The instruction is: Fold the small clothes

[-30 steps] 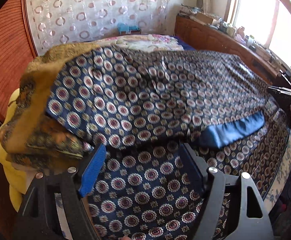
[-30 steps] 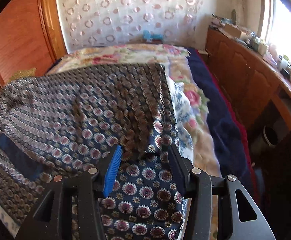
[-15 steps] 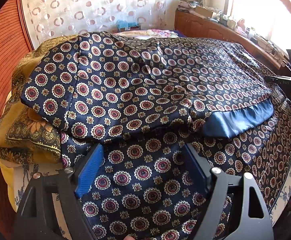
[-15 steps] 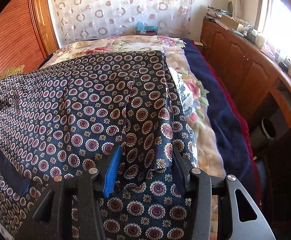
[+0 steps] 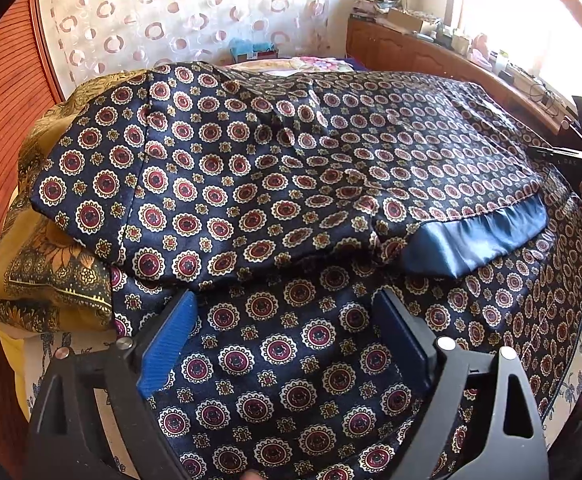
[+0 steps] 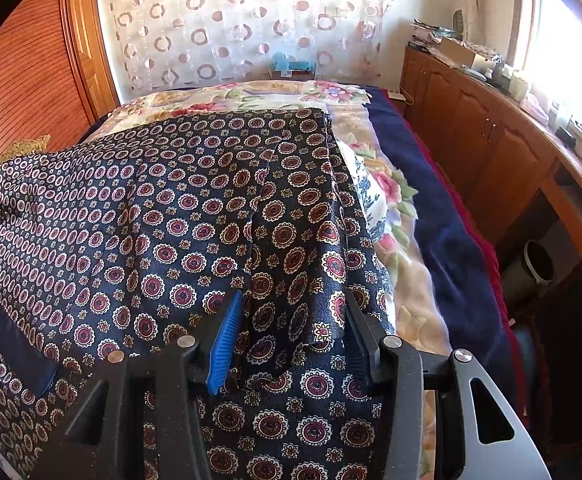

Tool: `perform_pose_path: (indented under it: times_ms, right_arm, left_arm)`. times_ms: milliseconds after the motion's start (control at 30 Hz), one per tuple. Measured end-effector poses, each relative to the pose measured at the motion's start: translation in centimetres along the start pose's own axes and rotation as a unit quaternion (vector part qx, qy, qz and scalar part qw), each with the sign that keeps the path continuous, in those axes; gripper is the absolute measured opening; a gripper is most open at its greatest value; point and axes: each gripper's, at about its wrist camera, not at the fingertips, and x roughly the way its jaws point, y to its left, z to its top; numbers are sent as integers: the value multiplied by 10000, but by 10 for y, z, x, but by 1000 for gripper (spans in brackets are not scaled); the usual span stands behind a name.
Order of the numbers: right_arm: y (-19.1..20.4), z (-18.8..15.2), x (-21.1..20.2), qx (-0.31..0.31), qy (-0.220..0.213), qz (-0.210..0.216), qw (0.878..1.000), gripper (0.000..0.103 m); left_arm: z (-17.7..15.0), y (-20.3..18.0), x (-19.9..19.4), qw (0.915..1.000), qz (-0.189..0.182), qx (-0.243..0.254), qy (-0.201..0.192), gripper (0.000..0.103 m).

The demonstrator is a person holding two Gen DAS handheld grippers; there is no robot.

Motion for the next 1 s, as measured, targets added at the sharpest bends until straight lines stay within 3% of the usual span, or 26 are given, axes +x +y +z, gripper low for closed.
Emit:
perform_pose_path:
  times_ms: [200,367,600,700,800,1000]
  right_arm:
    - [0,0,-1,-22,-1,-13,10000,50]
    - [0,0,-1,-26,-4,-6,10000,50]
    - [-1,0,-1,-36,-10,-2,10000,50]
    - [-1,0,-1,-38,-11,-2,10000,50]
    - [-1,0,-1,-37,-11,-1,10000,50]
    - [-1,0,-1,-39,-12,-1,10000,50]
  left_arm:
    - [-4,2,-7,9995,244,-173,-90,88]
    - [-12,17,-38,9948,441,-636,-660,87]
    - [-14,56,-78,9811,698,-1304,-1250,87]
    - [-11,69,-80,9786,866,-1375,-1263,75]
    - [-6,81,-76,9788,757,-1427,-1261,60]
    - [14,89,-55,9794,873,-1410,-1149,54]
